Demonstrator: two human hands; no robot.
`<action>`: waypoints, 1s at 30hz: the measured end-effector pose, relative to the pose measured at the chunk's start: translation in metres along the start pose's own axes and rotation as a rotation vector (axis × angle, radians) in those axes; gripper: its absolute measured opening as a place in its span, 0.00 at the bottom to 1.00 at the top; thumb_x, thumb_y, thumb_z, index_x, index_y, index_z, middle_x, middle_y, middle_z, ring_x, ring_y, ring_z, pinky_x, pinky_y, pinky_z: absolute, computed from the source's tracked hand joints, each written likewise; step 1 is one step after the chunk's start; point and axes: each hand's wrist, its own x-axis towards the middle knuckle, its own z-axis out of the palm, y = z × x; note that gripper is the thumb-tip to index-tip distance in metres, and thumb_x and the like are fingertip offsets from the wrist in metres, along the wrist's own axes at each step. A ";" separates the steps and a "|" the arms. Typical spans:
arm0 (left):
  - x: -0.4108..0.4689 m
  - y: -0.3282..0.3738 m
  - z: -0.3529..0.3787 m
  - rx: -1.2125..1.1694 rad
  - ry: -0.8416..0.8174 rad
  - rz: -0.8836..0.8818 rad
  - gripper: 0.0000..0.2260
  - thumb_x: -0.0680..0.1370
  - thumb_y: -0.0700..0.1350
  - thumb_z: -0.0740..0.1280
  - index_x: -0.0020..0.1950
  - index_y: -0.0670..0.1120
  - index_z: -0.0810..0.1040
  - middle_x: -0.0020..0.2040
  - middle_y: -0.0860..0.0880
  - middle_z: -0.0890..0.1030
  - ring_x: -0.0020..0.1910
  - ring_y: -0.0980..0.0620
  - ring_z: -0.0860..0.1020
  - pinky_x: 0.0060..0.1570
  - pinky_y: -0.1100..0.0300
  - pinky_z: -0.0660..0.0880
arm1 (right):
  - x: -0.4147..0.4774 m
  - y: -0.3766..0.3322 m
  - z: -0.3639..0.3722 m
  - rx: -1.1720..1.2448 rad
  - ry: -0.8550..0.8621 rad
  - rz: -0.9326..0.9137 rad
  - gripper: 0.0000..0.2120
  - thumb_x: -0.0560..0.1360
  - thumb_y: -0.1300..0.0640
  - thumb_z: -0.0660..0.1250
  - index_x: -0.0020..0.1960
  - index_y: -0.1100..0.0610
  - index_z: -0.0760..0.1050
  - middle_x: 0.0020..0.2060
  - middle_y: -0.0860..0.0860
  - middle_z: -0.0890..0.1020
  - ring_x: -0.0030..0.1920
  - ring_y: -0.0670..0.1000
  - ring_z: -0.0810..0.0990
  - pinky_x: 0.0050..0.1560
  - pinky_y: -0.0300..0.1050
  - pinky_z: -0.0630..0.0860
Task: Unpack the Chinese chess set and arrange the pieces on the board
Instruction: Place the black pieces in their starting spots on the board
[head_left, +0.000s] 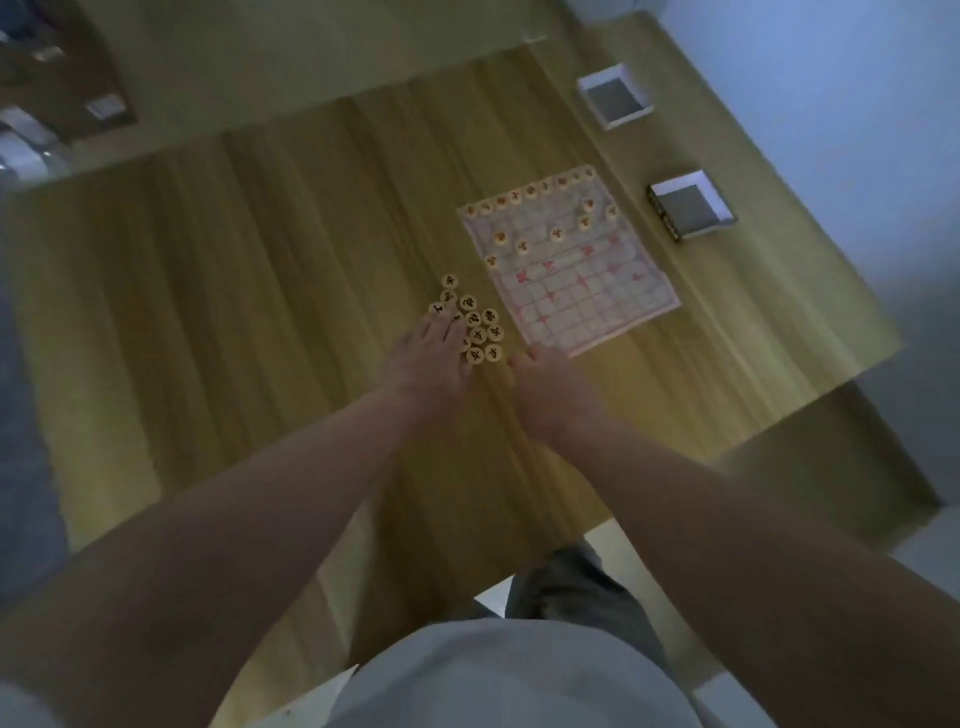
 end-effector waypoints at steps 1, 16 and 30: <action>0.013 -0.005 0.006 0.016 -0.007 -0.016 0.28 0.83 0.54 0.53 0.81 0.46 0.50 0.82 0.49 0.47 0.80 0.48 0.46 0.77 0.47 0.52 | 0.014 0.008 0.007 -0.067 0.021 -0.051 0.23 0.78 0.61 0.64 0.72 0.57 0.68 0.68 0.57 0.72 0.69 0.58 0.70 0.68 0.55 0.70; 0.094 -0.036 0.054 0.123 0.094 -0.020 0.28 0.83 0.58 0.38 0.82 0.49 0.49 0.82 0.51 0.48 0.80 0.49 0.42 0.78 0.46 0.46 | 0.121 0.045 0.087 -0.130 0.094 -0.519 0.40 0.82 0.35 0.44 0.81 0.63 0.41 0.81 0.61 0.43 0.81 0.59 0.39 0.79 0.62 0.41; -0.027 0.102 0.152 -0.023 0.226 -0.479 0.26 0.84 0.52 0.44 0.81 0.43 0.51 0.82 0.45 0.49 0.80 0.43 0.44 0.78 0.44 0.50 | -0.008 0.109 0.143 -0.119 0.151 -0.727 0.32 0.85 0.43 0.51 0.82 0.61 0.53 0.82 0.56 0.52 0.82 0.55 0.47 0.78 0.64 0.49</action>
